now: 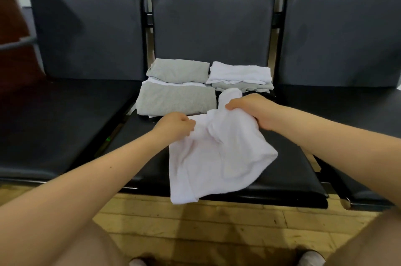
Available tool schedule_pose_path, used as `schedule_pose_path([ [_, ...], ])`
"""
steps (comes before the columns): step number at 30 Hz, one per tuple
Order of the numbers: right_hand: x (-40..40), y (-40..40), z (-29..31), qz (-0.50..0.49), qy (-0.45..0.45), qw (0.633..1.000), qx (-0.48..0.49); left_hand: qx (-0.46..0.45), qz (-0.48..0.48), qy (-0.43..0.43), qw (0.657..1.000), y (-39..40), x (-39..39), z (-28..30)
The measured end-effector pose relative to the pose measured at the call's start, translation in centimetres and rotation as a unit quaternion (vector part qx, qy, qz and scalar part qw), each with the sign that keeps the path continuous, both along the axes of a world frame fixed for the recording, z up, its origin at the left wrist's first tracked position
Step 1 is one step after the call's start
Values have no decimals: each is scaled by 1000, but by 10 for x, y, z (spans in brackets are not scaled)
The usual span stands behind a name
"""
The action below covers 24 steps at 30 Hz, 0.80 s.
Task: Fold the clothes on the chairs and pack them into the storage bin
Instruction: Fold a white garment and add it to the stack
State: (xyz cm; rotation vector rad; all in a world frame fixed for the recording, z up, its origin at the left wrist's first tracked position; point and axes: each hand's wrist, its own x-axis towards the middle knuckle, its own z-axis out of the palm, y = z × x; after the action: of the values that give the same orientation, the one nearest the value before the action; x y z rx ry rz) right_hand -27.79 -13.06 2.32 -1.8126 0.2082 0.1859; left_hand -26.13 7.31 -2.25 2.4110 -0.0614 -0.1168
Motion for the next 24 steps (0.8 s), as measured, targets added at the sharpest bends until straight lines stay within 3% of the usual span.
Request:
schedule_pose_path([
  [8, -10, 80, -9, 172, 84, 963, 188, -69, 100, 72, 990, 39, -6, -9],
  [10, -6, 86, -11, 175, 65, 971, 151, -57, 94, 62, 992, 40, -9, -13],
  [13, 6, 83, -18, 122, 2, 992, 4, -19, 57, 25, 998, 40, -12, -18],
  [16, 19, 67, -29, 95, -89, 973, -191, 15, 35, 20, 999, 40, -13, -18],
  [18, 24, 54, -36, 79, -111, 959, -249, 20, 39, 22, 999, 38, -13, -16],
  [20, 26, 46, -42, 83, -100, 947, -294, 18, 40, 20, 999, 37, -12, -17],
  [24, 16, 42, -46, 101, 42, 945, -310, 40, 42, 20, 998, 35, -12, -16],
])
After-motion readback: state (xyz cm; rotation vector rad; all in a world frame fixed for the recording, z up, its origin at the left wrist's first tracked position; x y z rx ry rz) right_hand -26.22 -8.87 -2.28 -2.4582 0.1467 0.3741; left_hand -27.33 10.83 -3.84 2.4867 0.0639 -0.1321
